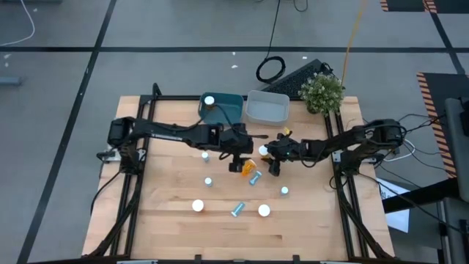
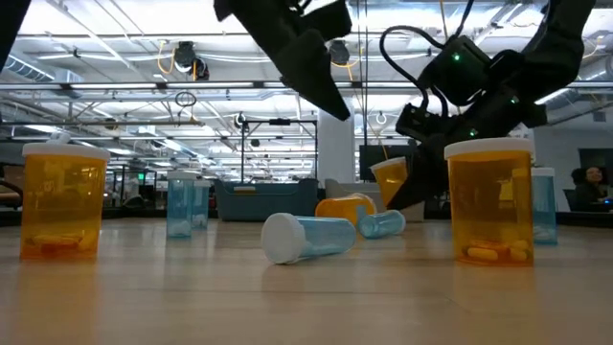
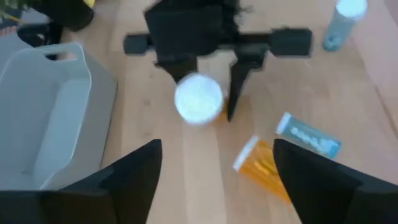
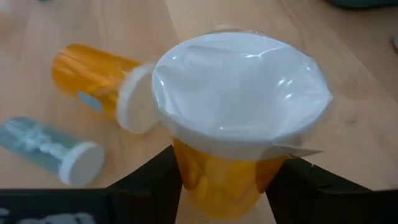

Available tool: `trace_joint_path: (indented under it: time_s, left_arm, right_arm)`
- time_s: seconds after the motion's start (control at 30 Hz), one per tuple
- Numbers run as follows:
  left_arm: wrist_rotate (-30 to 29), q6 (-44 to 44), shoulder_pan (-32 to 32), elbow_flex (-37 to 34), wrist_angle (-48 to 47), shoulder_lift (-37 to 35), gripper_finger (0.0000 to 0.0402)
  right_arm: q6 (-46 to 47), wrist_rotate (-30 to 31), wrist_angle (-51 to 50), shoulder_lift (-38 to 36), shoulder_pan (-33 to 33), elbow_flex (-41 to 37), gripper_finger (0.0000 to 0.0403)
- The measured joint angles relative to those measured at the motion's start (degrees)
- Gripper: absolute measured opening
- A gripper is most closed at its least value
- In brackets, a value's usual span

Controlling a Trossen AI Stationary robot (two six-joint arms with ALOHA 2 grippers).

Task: Pick and place medicine bottles into bin by pill shape (circle, oval)
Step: Put the orange pill bottle into the blue bin

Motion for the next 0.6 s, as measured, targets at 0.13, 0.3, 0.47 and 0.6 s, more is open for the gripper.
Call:
trace_joint_path:
  time_s: [0.13,0.3,0.47,0.6]
  left_arm:
    - [0.00,-0.27,0.55,0.02,1.31,1.18,0.0365]
    - [1.15,-0.88,1.36,0.15,5.79,3.25,0.0395]
    - [5.81,0.30,1.77,-0.03,7.60,5.54,0.0382]
    - [6.41,0.35,2.31,0.14,10.51,6.56,0.0383]
  right_arm:
    - [-0.34,0.00,0.18,-0.07,0.72,0.37,0.0184]
    - [-0.42,0.00,0.86,-0.28,0.71,0.39,0.0184]
    - [-1.31,0.00,0.55,-0.31,0.73,0.37,0.0184]
    - [-1.40,0.02,0.75,-0.31,0.73,0.37,0.0184]
